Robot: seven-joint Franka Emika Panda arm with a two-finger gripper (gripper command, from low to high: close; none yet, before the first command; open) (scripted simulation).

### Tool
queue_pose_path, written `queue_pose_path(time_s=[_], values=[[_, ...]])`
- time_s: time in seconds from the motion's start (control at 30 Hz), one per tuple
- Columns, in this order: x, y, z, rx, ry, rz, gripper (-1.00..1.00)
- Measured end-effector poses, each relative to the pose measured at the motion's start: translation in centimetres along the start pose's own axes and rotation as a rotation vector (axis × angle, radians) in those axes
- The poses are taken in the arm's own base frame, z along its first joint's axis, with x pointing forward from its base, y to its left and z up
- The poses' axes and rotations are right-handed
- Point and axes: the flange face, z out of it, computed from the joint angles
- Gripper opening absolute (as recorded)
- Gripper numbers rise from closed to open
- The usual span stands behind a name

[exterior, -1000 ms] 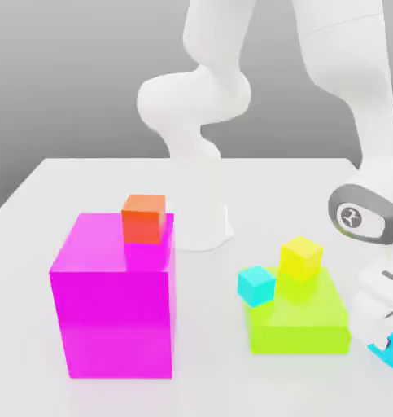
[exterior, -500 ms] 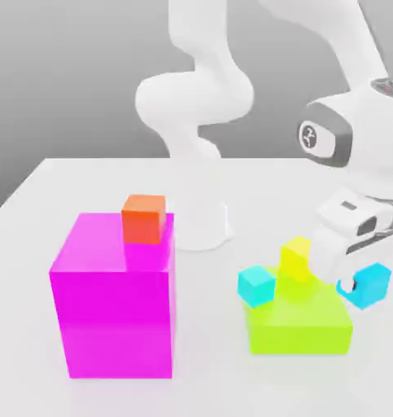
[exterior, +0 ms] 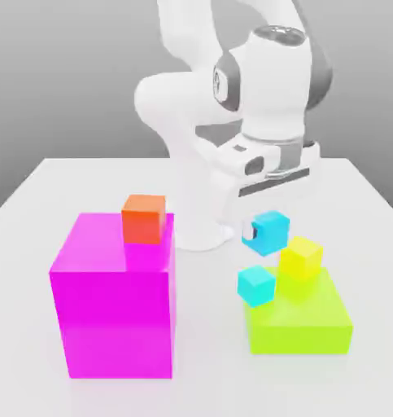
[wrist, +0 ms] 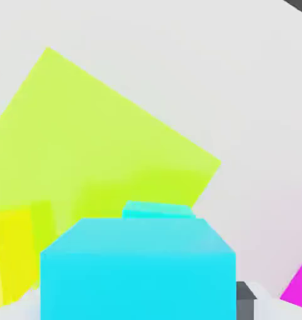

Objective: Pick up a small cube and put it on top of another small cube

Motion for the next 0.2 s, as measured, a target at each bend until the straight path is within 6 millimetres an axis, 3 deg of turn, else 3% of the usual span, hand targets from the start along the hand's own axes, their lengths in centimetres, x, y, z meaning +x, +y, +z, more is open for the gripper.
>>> queue_pose_path(time_s=[0.07, 0.1, 0.2], values=[[-0.1, 0.1, 2.0, -0.001, 0.0, 0.0, -1.0], [-0.1, 0.1, 2.9, -0.001, 0.001, 0.0, 1.0], [-0.1, 0.1, 2.9, -0.001, 0.001, 0.0, 1.0]])
